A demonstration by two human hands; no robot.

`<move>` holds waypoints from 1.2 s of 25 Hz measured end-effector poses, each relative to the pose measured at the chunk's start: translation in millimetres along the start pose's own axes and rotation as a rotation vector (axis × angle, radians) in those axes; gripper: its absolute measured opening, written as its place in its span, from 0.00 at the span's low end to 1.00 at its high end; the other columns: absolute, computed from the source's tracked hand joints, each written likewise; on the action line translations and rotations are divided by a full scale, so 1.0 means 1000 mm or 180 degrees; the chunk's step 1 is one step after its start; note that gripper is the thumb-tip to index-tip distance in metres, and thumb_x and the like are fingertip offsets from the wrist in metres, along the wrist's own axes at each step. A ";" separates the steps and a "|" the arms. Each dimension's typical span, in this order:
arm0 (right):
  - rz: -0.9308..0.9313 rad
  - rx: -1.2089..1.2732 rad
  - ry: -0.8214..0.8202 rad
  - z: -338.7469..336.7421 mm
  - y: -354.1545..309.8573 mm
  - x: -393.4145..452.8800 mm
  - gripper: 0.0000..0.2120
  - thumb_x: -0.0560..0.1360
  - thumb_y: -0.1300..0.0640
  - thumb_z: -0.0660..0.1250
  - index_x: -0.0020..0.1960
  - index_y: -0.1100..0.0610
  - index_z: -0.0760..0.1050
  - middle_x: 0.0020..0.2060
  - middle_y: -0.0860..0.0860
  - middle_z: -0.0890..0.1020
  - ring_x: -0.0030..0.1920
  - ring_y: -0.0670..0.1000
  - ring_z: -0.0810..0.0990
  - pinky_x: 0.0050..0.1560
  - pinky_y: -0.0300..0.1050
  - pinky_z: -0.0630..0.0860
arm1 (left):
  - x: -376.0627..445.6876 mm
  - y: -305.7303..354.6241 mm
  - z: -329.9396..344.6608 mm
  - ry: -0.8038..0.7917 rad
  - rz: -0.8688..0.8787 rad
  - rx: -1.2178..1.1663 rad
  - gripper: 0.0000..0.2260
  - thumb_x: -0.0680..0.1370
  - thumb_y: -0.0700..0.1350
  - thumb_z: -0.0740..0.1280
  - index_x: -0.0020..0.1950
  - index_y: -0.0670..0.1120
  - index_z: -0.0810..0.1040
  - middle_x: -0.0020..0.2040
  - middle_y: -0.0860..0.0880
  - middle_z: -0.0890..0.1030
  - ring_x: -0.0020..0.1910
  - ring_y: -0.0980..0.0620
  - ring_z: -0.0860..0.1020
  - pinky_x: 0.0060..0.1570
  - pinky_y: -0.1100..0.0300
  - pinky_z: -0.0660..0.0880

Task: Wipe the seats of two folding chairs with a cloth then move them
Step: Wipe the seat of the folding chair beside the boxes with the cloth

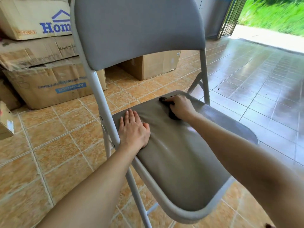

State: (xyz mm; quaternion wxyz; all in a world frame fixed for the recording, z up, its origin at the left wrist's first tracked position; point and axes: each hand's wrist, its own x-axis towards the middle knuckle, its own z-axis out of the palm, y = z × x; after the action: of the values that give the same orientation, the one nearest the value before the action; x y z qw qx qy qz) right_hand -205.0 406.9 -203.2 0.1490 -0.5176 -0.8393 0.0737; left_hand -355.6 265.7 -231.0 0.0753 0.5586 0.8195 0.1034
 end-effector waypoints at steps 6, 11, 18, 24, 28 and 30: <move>-0.0691 -0.0090 -0.0298 -0.031 -0.025 -0.158 0.20 0.75 0.57 0.63 0.65 0.42 0.75 0.67 0.49 0.75 0.60 0.56 0.75 0.63 0.49 0.72 | -0.006 0.000 -0.007 -0.0123 0.0120 -0.0169 0.29 0.80 0.50 0.47 0.79 0.38 0.47 0.80 0.42 0.47 0.79 0.46 0.46 0.77 0.50 0.43; 0.0522 -0.0804 0.0206 -0.075 0.100 -0.159 0.21 0.75 0.60 0.62 0.64 0.42 0.76 0.65 0.48 0.76 0.61 0.58 0.72 0.62 0.50 0.71 | -0.020 0.012 -0.024 -0.0574 0.0699 -0.0332 0.27 0.82 0.49 0.48 0.79 0.38 0.48 0.80 0.42 0.48 0.79 0.47 0.47 0.77 0.51 0.44; 0.1113 -0.0497 0.0439 -0.072 0.083 -0.185 0.15 0.76 0.55 0.61 0.60 0.46 0.80 0.59 0.54 0.80 0.58 0.61 0.77 0.57 0.50 0.72 | -0.107 -0.008 -0.011 -0.0302 0.1121 -0.0212 0.29 0.83 0.54 0.47 0.79 0.42 0.46 0.80 0.44 0.45 0.79 0.49 0.42 0.76 0.53 0.40; -0.0312 -0.0118 0.0017 -0.051 -0.048 -0.259 0.18 0.74 0.56 0.64 0.63 0.46 0.78 0.62 0.51 0.78 0.56 0.58 0.78 0.59 0.51 0.74 | -0.111 -0.019 -0.008 -0.0251 0.1375 -0.0385 0.27 0.82 0.53 0.44 0.79 0.43 0.48 0.80 0.47 0.48 0.79 0.51 0.44 0.77 0.56 0.41; -0.1232 -0.0128 0.0086 -0.056 -0.061 -0.306 0.16 0.75 0.55 0.65 0.62 0.47 0.77 0.61 0.51 0.79 0.48 0.55 0.79 0.50 0.49 0.79 | -0.110 -0.031 -0.009 -0.0271 0.1544 -0.0328 0.32 0.77 0.55 0.40 0.79 0.42 0.49 0.80 0.47 0.49 0.79 0.52 0.45 0.76 0.59 0.41; -0.1499 -0.0365 0.0226 -0.062 -0.036 -0.307 0.16 0.74 0.55 0.66 0.61 0.47 0.78 0.60 0.50 0.80 0.47 0.53 0.80 0.47 0.46 0.79 | -0.111 -0.029 -0.009 -0.0226 0.1518 -0.0257 0.32 0.77 0.55 0.40 0.79 0.42 0.48 0.80 0.47 0.48 0.79 0.52 0.45 0.76 0.58 0.41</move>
State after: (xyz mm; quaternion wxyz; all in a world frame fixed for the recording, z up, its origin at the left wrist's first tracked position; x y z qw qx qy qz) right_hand -86.4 114.9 -187.7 0.1618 -0.3176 -0.9339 -0.0290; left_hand -343.3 151.8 -228.7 0.0998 0.7361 0.6565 0.1311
